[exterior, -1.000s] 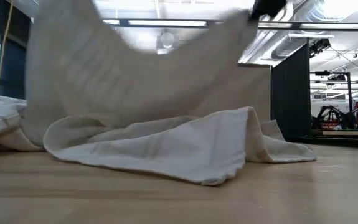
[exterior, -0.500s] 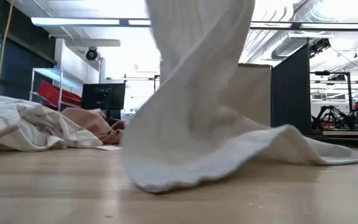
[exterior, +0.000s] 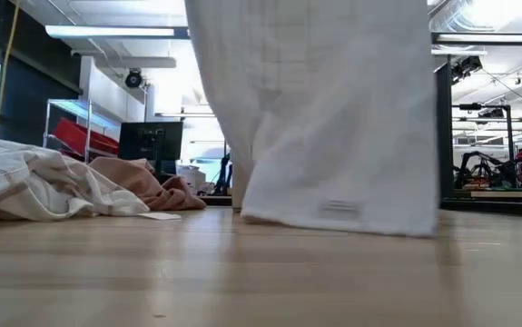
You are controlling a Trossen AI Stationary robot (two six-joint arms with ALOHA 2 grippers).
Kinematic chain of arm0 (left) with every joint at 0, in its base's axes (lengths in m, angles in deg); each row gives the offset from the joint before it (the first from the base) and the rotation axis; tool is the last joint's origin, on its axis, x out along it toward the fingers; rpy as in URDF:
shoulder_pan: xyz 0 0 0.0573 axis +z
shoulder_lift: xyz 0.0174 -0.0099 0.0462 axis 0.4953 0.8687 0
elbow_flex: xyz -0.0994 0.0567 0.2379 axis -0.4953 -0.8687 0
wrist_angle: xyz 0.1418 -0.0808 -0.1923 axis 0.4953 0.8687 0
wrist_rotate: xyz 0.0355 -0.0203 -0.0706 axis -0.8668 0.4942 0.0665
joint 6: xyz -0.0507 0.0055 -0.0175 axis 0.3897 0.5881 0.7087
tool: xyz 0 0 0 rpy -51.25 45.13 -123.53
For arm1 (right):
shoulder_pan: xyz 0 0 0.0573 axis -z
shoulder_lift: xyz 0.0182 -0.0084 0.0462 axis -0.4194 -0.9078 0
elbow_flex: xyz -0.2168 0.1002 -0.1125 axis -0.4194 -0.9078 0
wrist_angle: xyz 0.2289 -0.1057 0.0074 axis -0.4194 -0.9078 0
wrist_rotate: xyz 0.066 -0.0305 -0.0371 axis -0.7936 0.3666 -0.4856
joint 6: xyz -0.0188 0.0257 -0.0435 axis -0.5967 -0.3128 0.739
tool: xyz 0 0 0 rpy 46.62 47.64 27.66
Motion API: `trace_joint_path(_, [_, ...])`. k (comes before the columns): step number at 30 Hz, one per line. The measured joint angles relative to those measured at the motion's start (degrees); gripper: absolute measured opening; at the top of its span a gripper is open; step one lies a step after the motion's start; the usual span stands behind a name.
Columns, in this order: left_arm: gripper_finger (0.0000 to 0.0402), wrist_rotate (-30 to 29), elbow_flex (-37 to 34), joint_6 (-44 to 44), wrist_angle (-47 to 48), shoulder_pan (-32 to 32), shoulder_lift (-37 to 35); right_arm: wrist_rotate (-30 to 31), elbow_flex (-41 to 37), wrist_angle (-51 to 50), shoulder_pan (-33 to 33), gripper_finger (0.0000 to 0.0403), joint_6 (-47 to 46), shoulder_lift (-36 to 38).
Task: Fold towel
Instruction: Fold the white striped towel
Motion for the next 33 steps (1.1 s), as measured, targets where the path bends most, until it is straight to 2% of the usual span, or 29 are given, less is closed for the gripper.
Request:
trace_joint_path(4, [0.0007, 5.55, 0.26, 3.30, 0.34, 0.45, -0.01, -5.44, -0.03, -0.16, 0.00, 0.0000, -4.45, 0.00])
trace_joint_path(7, [0.0007, 11.13, 0.29, 6.91, 0.37, -0.62, 0.11, -15.56, -0.03, -0.35, 0.00, 0.0000, -10.07, -0.53])
trace_joint_path(10, [0.0007, 14.12, 0.29, 8.51, -2.21, -2.85, 0.72, -26.87, -0.03, 1.96, 0.00, 0.0000, -13.92, -1.58])
trace_joint_path(13, [0.0007, 17.70, 0.27, 7.73, -8.12, -5.37, 1.28, -36.55, -0.11, 7.05, -0.52, 0.0000, -13.84, -2.94])
trace_joint_path(15, [0.0007, 20.11, 0.27, 6.40, -13.07, -6.85, 1.48, -40.39, -0.11, 11.72, -1.89, 0.0000, -11.72, -3.43])
trace_joint_path(19, [0.0007, 21.43, 0.29, 4.61, -18.13, -9.34, 1.75, -42.04, -0.05, 18.96, -5.40, 0.0000, -6.07, -3.74])
trace_joint_path(26, [0.0007, 21.89, 0.29, 7.03, -20.33, -14.04, 3.91, -42.13, -0.07, 21.64, -13.09, 0.0000, -3.40, -3.99])
trace_joint_path(33, [0.0007, 22.74, 0.27, 4.77, -30.42, -19.20, 7.61, -40.54, -0.07, 26.95, -23.00, 0.0000, 3.94, -5.47])
